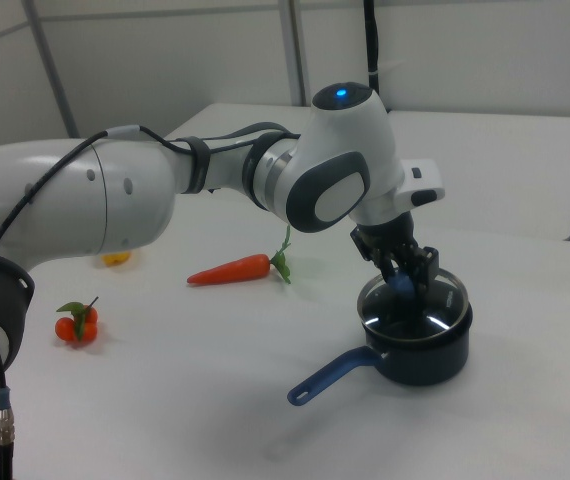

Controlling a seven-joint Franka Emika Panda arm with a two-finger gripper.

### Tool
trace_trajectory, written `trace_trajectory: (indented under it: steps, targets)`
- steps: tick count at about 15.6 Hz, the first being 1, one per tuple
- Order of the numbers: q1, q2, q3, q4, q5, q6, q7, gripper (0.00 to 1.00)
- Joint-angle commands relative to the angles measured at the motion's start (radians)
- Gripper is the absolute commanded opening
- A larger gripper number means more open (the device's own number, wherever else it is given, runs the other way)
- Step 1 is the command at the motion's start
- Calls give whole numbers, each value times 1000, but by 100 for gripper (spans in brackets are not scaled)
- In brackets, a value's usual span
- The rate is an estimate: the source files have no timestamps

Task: Close lid
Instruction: 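Lower the lid onto the saucepan rim and open the gripper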

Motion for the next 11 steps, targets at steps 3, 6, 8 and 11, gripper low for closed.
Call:
trace_trajectory:
  steps: [3,6,8,11]
  targets:
    - [-7,-2,3,12,18,0,-23,40]
    - [-13,-8,2,6,22,-6,-20,42]
    - [-13,-10,2,1,21,-7,-16,42]
    - [-13,-14,2,3,21,-55,-15,42]
